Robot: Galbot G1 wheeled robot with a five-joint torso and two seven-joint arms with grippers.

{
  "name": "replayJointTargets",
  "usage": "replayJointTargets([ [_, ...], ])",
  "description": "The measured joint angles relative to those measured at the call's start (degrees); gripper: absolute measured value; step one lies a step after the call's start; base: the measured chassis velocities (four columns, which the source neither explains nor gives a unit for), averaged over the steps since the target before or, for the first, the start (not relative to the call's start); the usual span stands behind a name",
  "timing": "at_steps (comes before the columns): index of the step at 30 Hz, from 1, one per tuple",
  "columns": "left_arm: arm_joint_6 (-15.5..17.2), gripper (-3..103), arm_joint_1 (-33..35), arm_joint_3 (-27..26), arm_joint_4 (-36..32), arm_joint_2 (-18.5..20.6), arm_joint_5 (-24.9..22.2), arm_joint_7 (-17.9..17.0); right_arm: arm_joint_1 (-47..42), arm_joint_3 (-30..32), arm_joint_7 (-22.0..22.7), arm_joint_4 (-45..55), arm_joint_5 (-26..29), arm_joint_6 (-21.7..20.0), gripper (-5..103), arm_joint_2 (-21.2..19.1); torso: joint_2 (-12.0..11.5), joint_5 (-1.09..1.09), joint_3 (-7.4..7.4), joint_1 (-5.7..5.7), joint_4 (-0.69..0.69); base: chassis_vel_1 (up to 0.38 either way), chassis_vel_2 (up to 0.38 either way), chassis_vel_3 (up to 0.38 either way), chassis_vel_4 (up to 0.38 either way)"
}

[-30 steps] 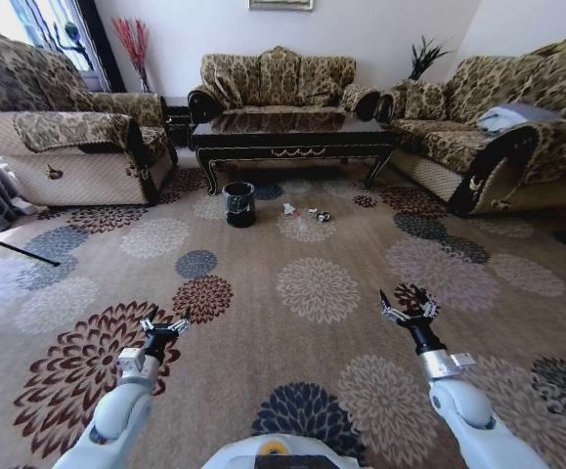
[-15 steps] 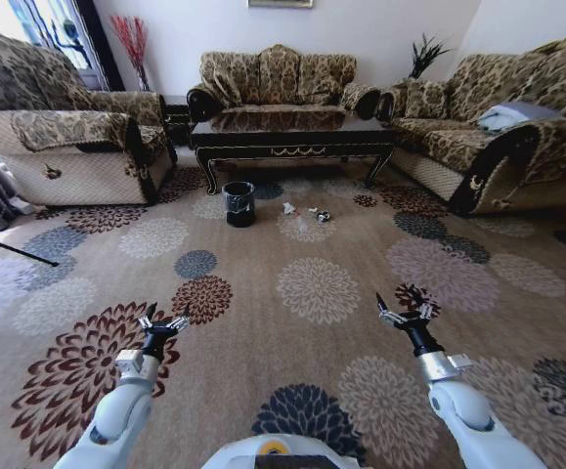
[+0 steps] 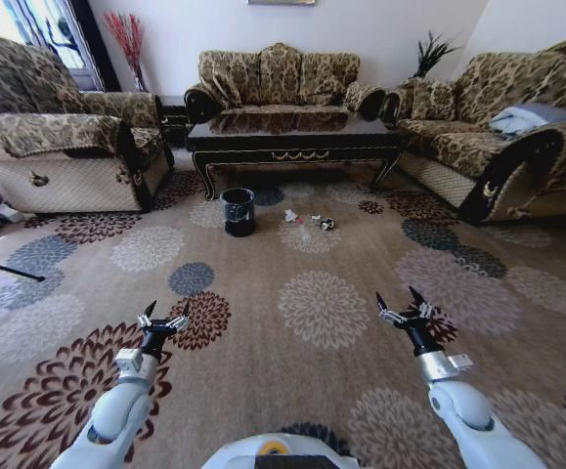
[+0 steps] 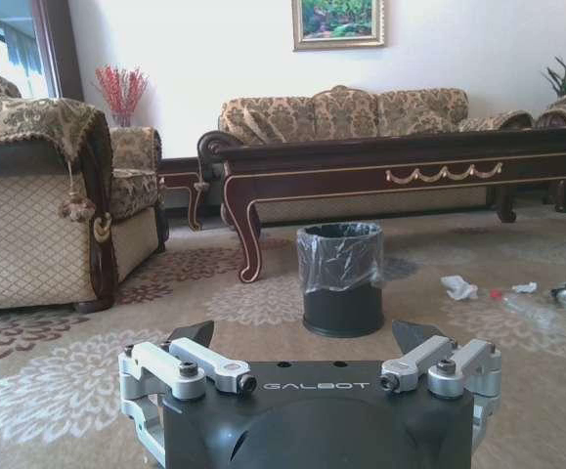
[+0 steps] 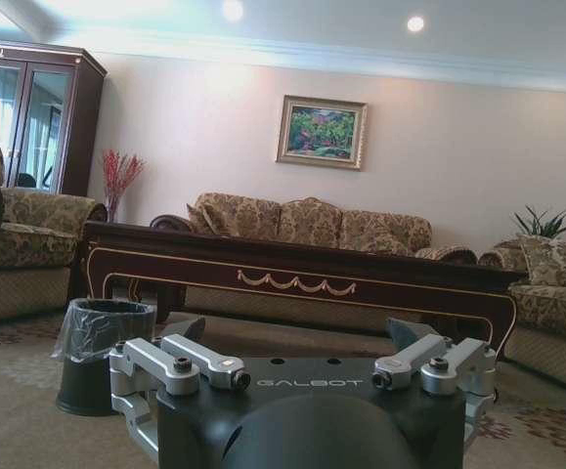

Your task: Move to the front of the table and pick up the trash from the floor, then place it into the trash bin.

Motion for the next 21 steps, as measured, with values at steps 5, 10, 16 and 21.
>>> replayJointTargets([
  [5,0.32,100,0.17,-0.03,-0.58,0.07,-0.35,-0.31,0.33,-0.21,-0.03,-0.05,0.03,0.00,100,0.02,0.00,-0.01,0.03,0.01,-0.01,-0.324,0.360,0.335,-0.336],
  [10,0.77,100,0.02,0.07,-1.01,0.26,-0.70,-0.60,0.43,-0.39,-0.11,-0.16,0.06,0.01,100,0.09,-0.01,0.03,0.05,0.02,-0.01,-0.348,0.330,0.341,-0.313],
  [16,0.90,100,-0.02,0.24,-0.65,0.17,-0.66,-0.63,0.51,-0.54,-0.23,-0.19,0.06,0.06,100,0.08,0.00,0.04,0.06,0.01,0.02,-0.298,0.304,0.304,-0.288],
  [21,0.90,100,-0.18,0.40,-0.23,-0.11,-0.65,-0.56,0.44,-0.55,-0.23,-0.19,0.05,0.06,100,-0.10,0.00,0.00,0.07,0.01,0.00,-0.275,0.254,0.248,-0.272],
])
